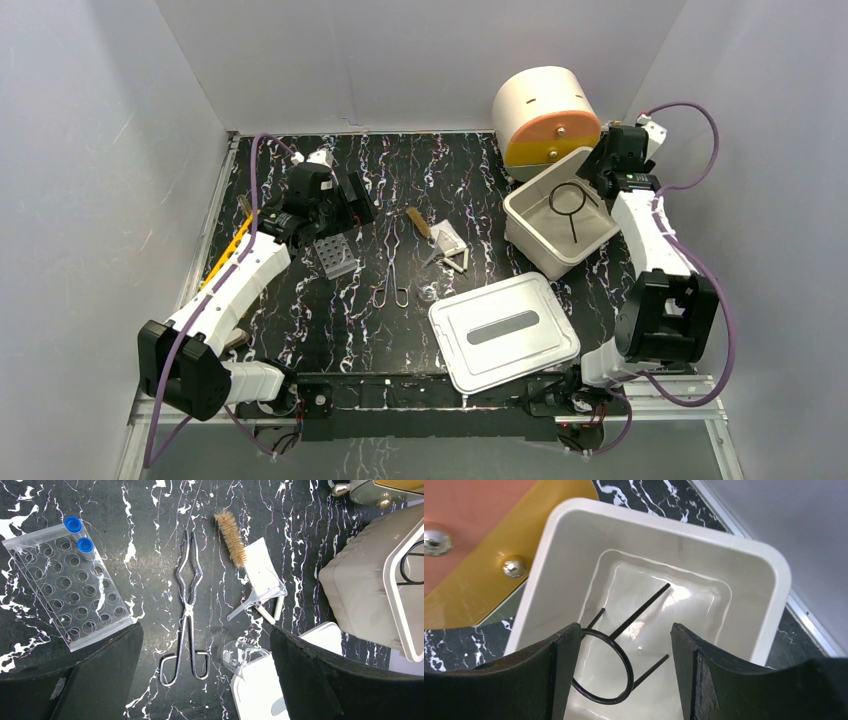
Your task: Organize the chemistry lab equipment
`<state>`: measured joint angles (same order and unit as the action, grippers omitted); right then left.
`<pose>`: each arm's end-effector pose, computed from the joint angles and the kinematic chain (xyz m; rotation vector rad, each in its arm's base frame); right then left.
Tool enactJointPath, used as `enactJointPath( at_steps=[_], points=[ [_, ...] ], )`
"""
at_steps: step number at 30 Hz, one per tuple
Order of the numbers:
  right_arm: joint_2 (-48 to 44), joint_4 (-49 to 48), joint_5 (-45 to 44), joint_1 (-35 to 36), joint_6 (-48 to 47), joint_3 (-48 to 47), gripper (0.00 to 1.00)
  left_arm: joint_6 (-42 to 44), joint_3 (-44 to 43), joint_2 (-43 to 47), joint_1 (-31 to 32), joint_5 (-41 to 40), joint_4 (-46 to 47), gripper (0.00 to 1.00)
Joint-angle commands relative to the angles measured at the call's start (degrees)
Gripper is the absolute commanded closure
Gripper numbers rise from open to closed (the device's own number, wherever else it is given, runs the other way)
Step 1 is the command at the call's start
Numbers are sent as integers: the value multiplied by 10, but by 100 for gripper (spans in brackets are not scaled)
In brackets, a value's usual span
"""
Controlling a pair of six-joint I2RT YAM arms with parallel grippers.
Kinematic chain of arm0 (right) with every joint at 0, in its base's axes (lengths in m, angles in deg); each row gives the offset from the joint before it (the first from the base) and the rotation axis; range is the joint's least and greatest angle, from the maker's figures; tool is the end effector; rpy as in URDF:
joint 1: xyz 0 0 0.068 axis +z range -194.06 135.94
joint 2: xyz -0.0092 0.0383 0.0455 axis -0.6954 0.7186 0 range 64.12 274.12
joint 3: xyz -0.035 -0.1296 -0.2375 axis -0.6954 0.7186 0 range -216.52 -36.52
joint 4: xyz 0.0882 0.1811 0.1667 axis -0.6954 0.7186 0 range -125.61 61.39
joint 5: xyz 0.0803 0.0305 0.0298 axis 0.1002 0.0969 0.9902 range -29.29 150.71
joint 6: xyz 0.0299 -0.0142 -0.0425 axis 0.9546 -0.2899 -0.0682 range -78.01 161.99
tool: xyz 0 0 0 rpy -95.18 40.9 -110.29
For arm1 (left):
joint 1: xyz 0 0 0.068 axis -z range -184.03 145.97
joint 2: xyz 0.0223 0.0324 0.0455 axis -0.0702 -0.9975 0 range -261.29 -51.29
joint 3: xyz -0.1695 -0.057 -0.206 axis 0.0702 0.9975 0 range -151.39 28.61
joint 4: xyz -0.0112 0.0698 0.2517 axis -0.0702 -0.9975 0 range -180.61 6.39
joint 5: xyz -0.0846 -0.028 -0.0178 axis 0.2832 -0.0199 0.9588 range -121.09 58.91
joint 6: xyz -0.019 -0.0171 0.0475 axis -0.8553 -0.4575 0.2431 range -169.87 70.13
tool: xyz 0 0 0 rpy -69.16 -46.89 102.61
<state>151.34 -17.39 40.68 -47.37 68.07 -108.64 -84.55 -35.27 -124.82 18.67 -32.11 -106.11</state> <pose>0.3479 -0.0323 0.3123 0.7286 1.9869 -0.1404 0.2673 -0.1110 0.3263 -0.2387 2.1727 -0.5627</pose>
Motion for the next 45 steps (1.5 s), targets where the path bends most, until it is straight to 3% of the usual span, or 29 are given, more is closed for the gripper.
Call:
enactJointPath(
  at_steps=[1,14,18,24,29,37,41,45],
  points=[
    [-33,5,20,-2,-36,-34,26,8,-18,10,0,8,-5,2],
    [60,54,251,-1,-89,-43,23,8,-7,24,0,6,-4,2],
    [54,81,249,1,-70,-37,23,10,-12,21,0,2,-5,2],
    [35,127,159,16,-1,-10,23,8,-17,9,0,5,-4,2],
    [33,119,163,23,57,8,25,7,-21,2,0,9,-4,2],
    [54,50,168,29,164,46,53,6,-27,-4,0,50,16,2],
    [57,10,156,30,209,61,62,6,-35,-13,0,76,30,2],
    [56,0,140,30,232,56,81,5,-48,-26,1,113,51,2]
  ],
)
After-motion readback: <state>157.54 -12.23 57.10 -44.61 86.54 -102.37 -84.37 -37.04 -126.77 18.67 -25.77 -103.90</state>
